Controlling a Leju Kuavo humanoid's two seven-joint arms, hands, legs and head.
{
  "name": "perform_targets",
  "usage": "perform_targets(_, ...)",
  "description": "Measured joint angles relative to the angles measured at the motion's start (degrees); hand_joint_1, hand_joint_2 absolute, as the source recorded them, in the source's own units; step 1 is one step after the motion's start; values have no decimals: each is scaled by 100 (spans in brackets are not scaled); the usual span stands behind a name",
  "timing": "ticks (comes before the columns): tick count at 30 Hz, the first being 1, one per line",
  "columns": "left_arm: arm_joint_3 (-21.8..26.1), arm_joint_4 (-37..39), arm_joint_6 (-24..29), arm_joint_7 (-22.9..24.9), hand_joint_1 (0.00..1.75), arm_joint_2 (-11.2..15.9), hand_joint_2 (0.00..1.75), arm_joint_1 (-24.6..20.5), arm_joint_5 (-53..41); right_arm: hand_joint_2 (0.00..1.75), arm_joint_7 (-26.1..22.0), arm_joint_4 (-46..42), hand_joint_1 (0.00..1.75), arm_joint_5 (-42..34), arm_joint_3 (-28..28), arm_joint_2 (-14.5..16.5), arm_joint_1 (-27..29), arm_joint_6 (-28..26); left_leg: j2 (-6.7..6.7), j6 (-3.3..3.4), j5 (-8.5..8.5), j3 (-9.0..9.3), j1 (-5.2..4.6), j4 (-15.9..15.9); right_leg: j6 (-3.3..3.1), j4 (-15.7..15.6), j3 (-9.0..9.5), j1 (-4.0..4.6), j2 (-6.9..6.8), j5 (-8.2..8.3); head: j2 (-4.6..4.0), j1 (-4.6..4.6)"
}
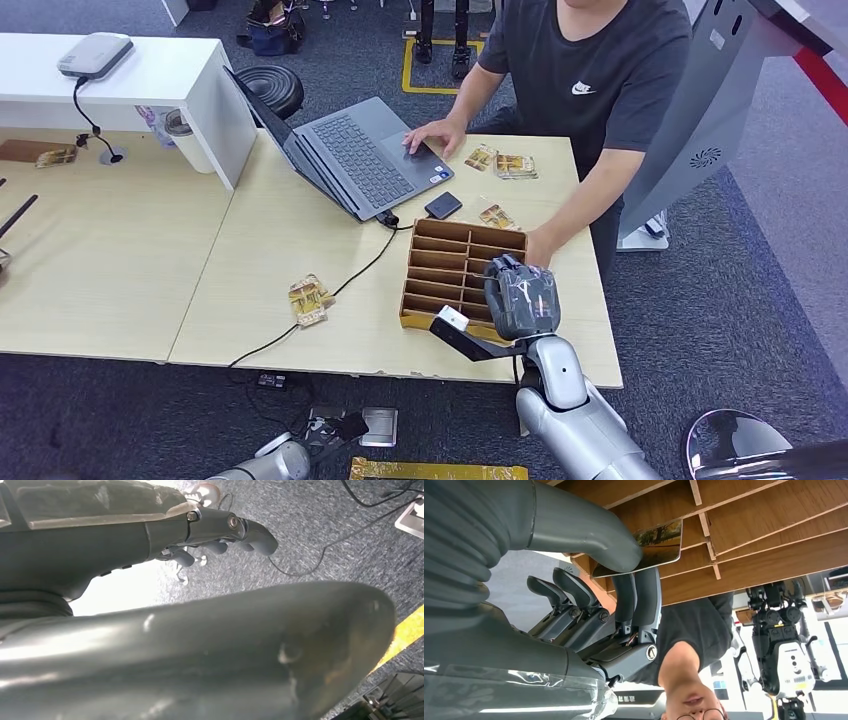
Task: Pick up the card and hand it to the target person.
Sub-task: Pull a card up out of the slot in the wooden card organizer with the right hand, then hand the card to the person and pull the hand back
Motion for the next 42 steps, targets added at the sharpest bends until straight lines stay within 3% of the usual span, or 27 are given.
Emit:
perform_targets(5, 3, 0, 1, -27, 0, 5, 0, 19, -23, 175, -451, -1583, 175, -175, -548, -47, 293, 0, 2, 0, -1, -2, -1, 1, -1, 3, -4, -1, 1, -1, 0, 0)
perform_targets(10, -12, 3, 1, -65, 0, 1, 0, 32, -51, 175, -350, -3395, 175, -724, -269, -477, 422, 0, 13, 0, -10, -23, -5, 21, 0, 26, -29, -5, 13, -8, 0, 0)
perform_targets(18, 37, 4, 84, -95, 0, 15, 0, 54, -4, 175, -526, -3751, 173, -779, -234, -547, 354, 0, 4, 1, -3, -15, -3, 15, 2, 15, -18, -3, 5, -2, 0, 0)
perform_targets(22, 80, -8, 170, -88, 0, 12, 0, 89, 50, 175, -420, -3384, 172, -952, 73, -564, 60, 0, 7, 1, -2, -11, -3, 10, 2, 11, -14, -3, 6, -1, 0, 0)
perform_targets(25, 101, -19, 243, -94, 0, -6, 0, 100, 80, 175, -374, -2431, 169, -941, 265, -390, -350, 0, 15, 0, -5, -7, -3, 9, 2, 11, -13, -4, 16, 0, 0, 0)
perform_targets(31, 147, -19, 329, -80, 0, -44, 0, 99, 149, 175, -887, -942, 172, -618, -199, 226, -819, 0, 30, -1, 0, 4, -2, -1, 0, 3, -6, -2, 32, 10, 0, 0)
perform_targets(35, 152, -21, 319, -52, 0, -60, 0, 74, 169, 175, -923, 11, 175, -194, -360, 589, -1254, 0, 32, -1, 3, 7, -2, -7, -1, -1, -3, -2, 31, 12, 0, 0)
perform_targets(42, 177, -21, 378, -39, 0, -111, 0, 52, 207, 175, -903, 986, 175, 180, -482, 909, -1757, 0, 24, -2, -2, -1, -2, 3, 0, 10, -8, -2, 25, 5, 0, 0)
